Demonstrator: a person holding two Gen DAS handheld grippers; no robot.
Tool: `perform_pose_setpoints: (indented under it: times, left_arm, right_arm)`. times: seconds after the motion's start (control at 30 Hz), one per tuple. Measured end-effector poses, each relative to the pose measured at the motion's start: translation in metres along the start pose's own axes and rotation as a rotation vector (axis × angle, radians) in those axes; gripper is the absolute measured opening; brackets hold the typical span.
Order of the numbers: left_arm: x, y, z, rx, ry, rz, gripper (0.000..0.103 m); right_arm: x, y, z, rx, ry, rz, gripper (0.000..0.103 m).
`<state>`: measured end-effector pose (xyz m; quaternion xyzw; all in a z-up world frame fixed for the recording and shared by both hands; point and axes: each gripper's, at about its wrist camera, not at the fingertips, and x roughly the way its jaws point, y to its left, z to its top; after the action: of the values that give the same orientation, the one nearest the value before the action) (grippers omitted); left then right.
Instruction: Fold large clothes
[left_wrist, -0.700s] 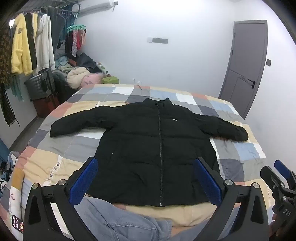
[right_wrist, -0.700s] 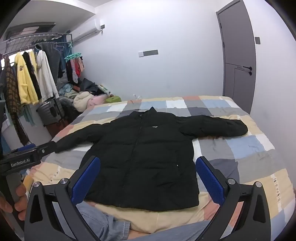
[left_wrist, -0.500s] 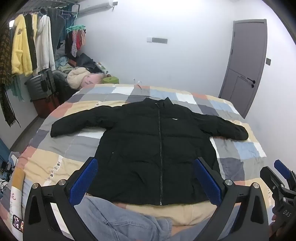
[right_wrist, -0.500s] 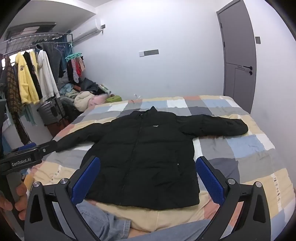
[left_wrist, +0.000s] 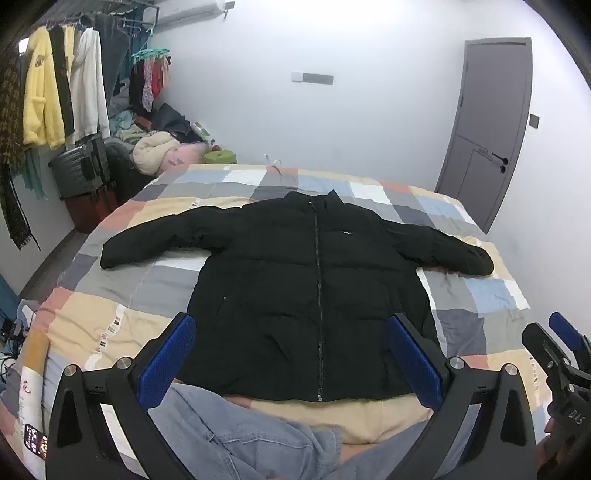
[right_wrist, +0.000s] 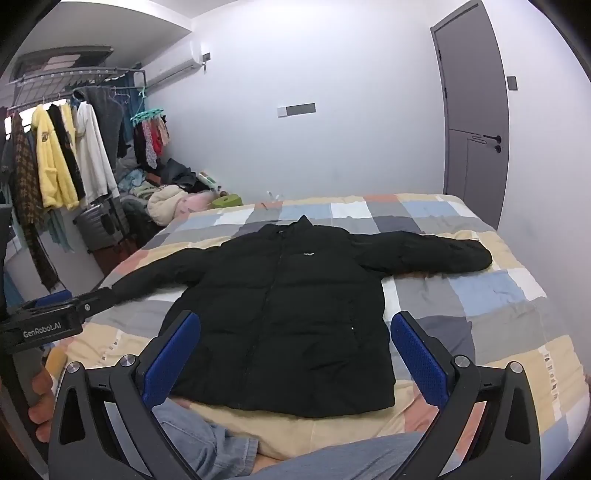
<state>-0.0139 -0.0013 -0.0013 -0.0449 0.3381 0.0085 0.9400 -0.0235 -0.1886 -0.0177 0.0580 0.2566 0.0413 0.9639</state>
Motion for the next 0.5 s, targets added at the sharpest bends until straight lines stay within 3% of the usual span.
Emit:
perform_pose_setpoints:
  times: [0.5]
  left_arm:
    - [-0.0012,0.0026,-0.0101,0.001,-0.004,-0.007,0.103]
  right_arm:
    - [0.0018,-0.0024,0.0014,-0.006,0.0,0.0,0.103]
